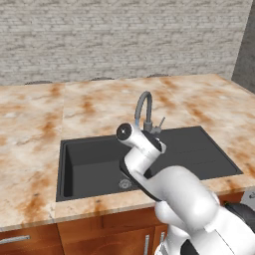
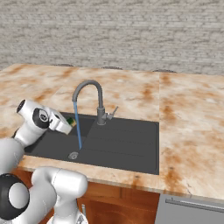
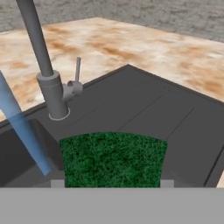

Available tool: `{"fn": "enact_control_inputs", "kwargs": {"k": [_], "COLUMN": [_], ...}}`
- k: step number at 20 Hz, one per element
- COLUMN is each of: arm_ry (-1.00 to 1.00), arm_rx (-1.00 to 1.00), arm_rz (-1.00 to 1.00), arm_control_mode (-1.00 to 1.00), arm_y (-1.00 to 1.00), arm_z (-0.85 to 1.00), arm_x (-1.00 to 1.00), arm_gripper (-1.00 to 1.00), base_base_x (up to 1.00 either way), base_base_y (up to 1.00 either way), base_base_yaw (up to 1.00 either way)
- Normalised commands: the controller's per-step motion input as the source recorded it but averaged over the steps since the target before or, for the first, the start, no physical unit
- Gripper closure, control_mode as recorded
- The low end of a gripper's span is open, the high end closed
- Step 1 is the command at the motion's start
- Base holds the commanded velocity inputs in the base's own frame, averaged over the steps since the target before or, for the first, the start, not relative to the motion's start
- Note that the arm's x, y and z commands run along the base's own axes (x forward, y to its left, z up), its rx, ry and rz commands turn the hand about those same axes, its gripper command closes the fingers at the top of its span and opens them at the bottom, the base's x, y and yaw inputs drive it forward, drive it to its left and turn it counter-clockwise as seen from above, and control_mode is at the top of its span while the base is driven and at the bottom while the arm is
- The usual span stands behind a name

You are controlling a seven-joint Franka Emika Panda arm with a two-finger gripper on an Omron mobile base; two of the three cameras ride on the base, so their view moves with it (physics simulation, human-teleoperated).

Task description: Soak the sponge with water for a few seconds and then drop it inside the sink.

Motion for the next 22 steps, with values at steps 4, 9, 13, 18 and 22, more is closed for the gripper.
{"fn": "enact_control_inputs", "kwargs": {"k": [4,9,13,18,22], "arm_ry": [0.0,0.0,0.0,0.0,0.0], "arm_rx": [0.0,0.0,0.0,0.0,-0.02], "arm_rz": [-0.01,-0.02,-0.02,-0.02,0.0], "arm_control_mode": [-1.0,-1.0,-1.0,-1.0,-1.0], "arm_y": [0.0,0.0,0.0,0.0,0.11], "arm_z": [-0.21,-0.11,-0.08,-0.08,0.0], "arm_x": [0.23,0.35,0.31,0.16,0.11], "arm_gripper": [1.0,1.0,1.0,1.0,1.0], "base_base_x": [0.0,0.0,0.0,0.0,0.0], "base_base_y": [0.0,0.0,0.0,0.0,0.0], "base_base_yaw": [0.0,0.0,0.0,0.0,0.0]}}
